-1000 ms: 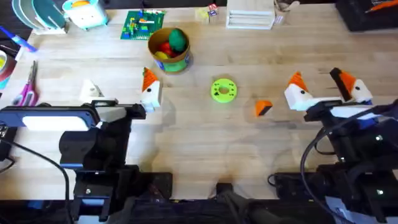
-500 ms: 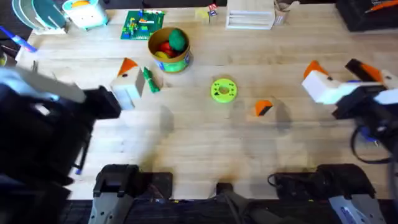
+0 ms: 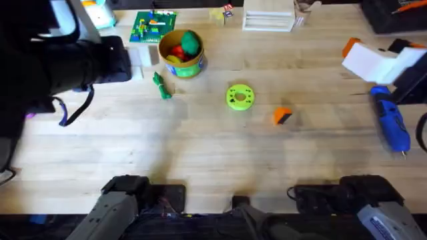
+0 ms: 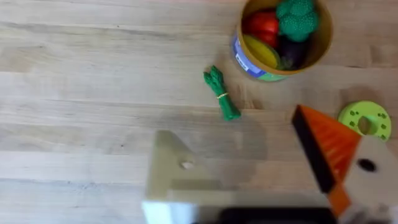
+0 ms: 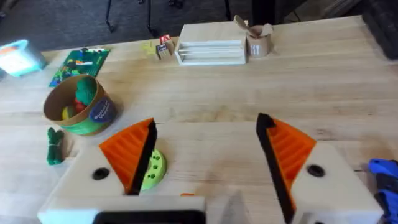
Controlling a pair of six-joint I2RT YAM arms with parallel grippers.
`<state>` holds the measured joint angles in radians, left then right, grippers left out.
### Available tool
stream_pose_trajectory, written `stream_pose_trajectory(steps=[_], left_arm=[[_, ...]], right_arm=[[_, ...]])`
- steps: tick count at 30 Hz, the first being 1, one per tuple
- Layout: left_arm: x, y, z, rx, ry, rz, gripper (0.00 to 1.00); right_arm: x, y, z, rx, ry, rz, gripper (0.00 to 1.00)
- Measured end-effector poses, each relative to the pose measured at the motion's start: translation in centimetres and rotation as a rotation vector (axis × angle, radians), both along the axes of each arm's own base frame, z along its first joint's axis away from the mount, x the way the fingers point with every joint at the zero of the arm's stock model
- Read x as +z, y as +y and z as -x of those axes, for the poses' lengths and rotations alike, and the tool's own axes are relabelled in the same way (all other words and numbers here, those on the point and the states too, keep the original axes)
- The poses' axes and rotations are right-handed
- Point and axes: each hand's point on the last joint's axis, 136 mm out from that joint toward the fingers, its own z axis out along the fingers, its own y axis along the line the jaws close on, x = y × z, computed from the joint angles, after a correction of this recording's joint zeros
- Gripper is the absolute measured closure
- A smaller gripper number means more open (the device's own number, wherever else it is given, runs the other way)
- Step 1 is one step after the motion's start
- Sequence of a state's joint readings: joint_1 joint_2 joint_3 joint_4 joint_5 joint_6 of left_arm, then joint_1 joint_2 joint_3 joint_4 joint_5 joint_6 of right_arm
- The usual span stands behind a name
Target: Pick up the gripper from the table and insert it into the empty holder that is missing its gripper. Then pick up a screw, insert it into the mounting hole, and use the screwdriver to tighten it. Finally, clean up the table by picking up the vegetable and placing it into the bucket.
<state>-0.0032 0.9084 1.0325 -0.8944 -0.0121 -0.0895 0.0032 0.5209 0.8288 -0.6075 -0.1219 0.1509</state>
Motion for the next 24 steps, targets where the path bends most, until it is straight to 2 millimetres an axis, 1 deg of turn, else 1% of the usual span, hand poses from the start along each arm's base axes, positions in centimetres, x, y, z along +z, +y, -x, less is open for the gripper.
stream_pose_trajectory(steps=[2, 5, 6, 7, 10, 12, 13, 16, 18, 21, 24], left_arm=[[-0.7, -0.5, -0.4, -0.018, 0.029, 0.020, 0.464], [-1.4, -0.9, -0.7, -0.015, 0.057, 0.055, 0.924], [-1.6, -1.0, -0.7, -0.015, 0.063, 0.063, 0.952], [-1.6, -1.1, -0.8, -0.013, 0.066, 0.076, 0.816], [-1.6, -1.8, -0.8, -0.023, 0.066, 0.117, 0.314], [-1.4, -2.6, -0.9, -0.043, 0.057, 0.136, 0.050], [-1.1, -3.2, -1.0, -0.066, 0.046, 0.142, 0.018], [0.2, -6.2, -1.3, -0.179, -0.013, 0.161, 0.007], [1.8, -9.3, -1.0, -0.293, -0.078, 0.180, 0.006], [4.0, -13.9, 0.3, -0.463, -0.159, 0.213, 0.006], [5.7, -17.5, 2.1, -0.607, -0.214, 0.248, 0.006]], right_arm=[[0.0, 0.0, 0.0, 0.000, 0.001, 0.000, 0.010], [0.0, 0.0, 0.0, 0.000, 0.002, 0.000, 0.010], [0.0, 0.0, 0.0, 0.000, 0.002, 0.000, 0.010], [0.0, 0.0, 0.0, 0.000, 0.002, 0.000, 0.010], [-0.1, 0.0, 0.0, -0.001, 0.003, -0.002, 0.010], [-0.1, 0.0, 0.0, -0.001, 0.003, -0.002, 0.011], [-0.1, 0.0, 0.0, -0.001, 0.003, -0.002, 0.011], [-0.1, 0.0, 0.0, -0.001, 0.003, -0.002, 0.010], [-0.1, 0.0, 0.0, -0.001, 0.003, -0.002, 0.010], [-0.1, 0.0, 0.0, -0.001, 0.003, -0.002, 0.010], [-0.1, 0.0, 0.0, -0.001, 0.003, -0.002, 0.009]])
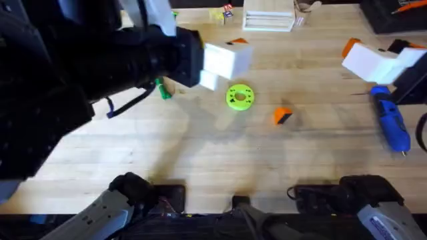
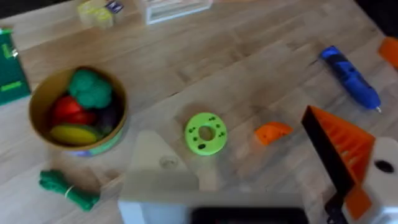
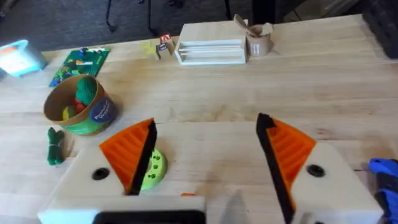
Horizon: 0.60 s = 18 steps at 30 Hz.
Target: Pick up the gripper from the table and insert it into the empty holder that is missing its gripper. Then pick up a screw, insert it into the mounting hole, and use the screwdriver to tighten it. Finally, clean up the table by picking up the vegetable and placing it into the bucket.
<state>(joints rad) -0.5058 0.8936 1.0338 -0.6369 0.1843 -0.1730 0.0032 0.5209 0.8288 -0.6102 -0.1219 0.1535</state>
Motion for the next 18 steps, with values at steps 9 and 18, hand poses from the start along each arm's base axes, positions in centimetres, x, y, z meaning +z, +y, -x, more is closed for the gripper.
stream_pose_trajectory(steps=[9, 18], left_arm=[[0.5, -2.5, 1.5, -0.087, -0.002, 0.031, 0.008], [0.3, -2.7, 1.3, -0.100, -0.013, 0.009, 0.007]], right_arm=[[0.0, 0.0, 0.0, 0.000, 0.000, 0.000, 0.009], [0.0, 0.0, 0.0, 0.000, 0.000, 0.000, 0.010]])
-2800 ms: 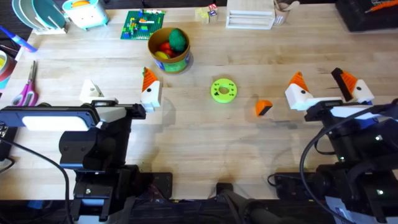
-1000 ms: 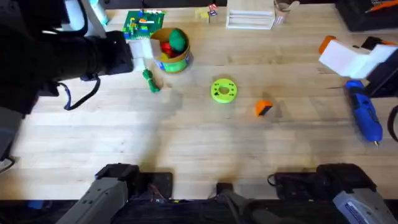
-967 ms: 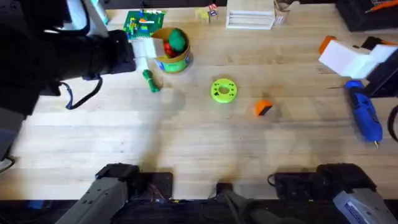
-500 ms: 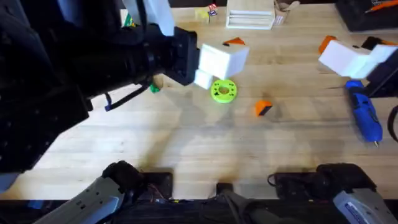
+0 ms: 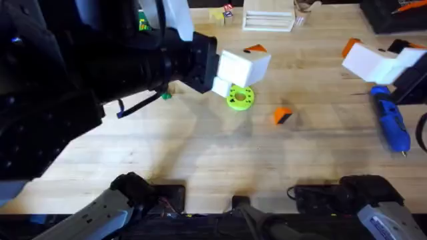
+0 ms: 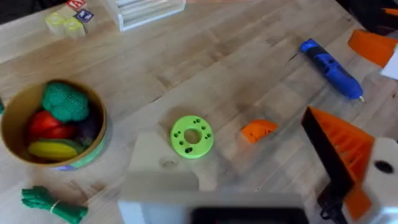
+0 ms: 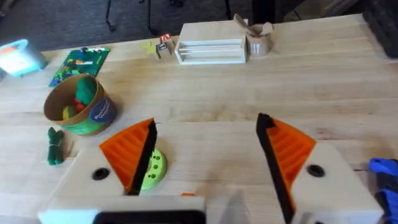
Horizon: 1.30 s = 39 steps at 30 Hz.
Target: Pick up the gripper from the table and insert it into the empty holder that is missing its gripper. Then pick up a screw, insert it into the mounting hole, and use the screwdriver to tighten it. Finally, clean up the table by picking up the vegetable and placing it into the bucket.
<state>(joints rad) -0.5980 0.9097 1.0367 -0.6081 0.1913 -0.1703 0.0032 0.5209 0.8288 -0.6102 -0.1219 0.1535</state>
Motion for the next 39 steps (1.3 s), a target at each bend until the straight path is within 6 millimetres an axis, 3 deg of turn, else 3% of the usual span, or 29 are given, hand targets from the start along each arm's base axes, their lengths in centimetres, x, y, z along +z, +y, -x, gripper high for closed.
stream_pose_trajectory(steps=[7, 14, 22, 29, 39], left_arm=[[1.0, -1.4, -0.6, -0.062, -0.140, -0.002, 0.007], [-2.6, -1.9, -1.0, -0.077, -0.266, 0.037, 0.007], [-4.6, -0.3, 1.1, -0.069, -0.429, 0.133, 0.007], [-7.0, 1.5, 3.5, -0.061, -0.484, 0.166, 0.007], [-10.7, 2.9, 5.3, -0.052, -0.543, 0.204, 0.008]], right_arm=[[0.0, 0.0, 0.0, 0.000, 0.000, 0.000, 0.010], [0.0, 0.0, 0.0, 0.000, 0.000, 0.000, 0.010], [0.0, 0.0, 0.0, 0.000, 0.000, 0.000, 0.010], [0.0, 0.0, 0.0, 0.000, 0.000, 0.000, 0.010], [0.0, 0.0, 0.0, 0.000, 0.000, 0.000, 0.011]])
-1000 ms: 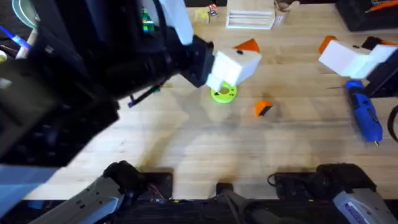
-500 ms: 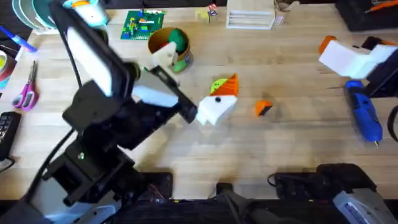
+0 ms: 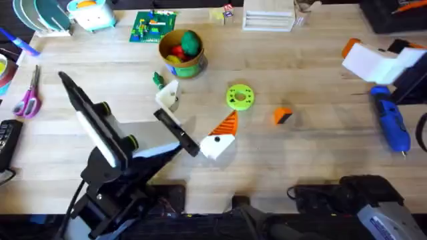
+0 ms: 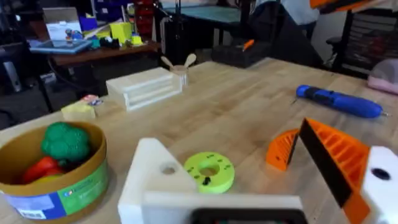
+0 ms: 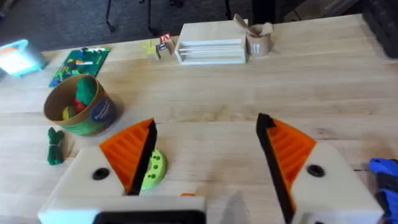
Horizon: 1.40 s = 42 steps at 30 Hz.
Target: Pick up the gripper from the table and insert it into the empty holder that is missing its gripper. Then pick up a screw, insert it into the mounting hole, and use the screwdriver to tighten it. Finally, clean up the table by picking up the vegetable and placing it into the bucket.
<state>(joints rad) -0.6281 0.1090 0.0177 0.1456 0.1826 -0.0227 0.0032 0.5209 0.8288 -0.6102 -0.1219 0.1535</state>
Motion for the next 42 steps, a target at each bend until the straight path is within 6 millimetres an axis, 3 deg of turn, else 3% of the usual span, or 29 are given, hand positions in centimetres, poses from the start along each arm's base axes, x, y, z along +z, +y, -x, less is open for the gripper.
stream_pose_trajectory(steps=[2, 6, 13, 42], left_arm=[[-0.8, 0.2, 0.3, 0.001, 0.014, -0.008, 0.008], [-0.3, 0.4, 0.5, 0.003, -0.005, 0.006, 0.008], [-3.4, 0.3, 0.5, -0.001, 0.100, -0.067, 0.008], [-3.4, 0.4, 0.5, 0.003, 0.114, -0.055, 0.008]], right_arm=[[0.0, 0.0, 0.0, 0.000, 0.000, 0.000, 0.010], [0.0, 0.0, 0.0, 0.000, 0.000, 0.000, 0.010], [0.0, 0.0, 0.0, 0.000, 0.000, 0.000, 0.010], [0.0, 0.0, 0.0, 0.000, 0.000, 0.000, 0.010]])
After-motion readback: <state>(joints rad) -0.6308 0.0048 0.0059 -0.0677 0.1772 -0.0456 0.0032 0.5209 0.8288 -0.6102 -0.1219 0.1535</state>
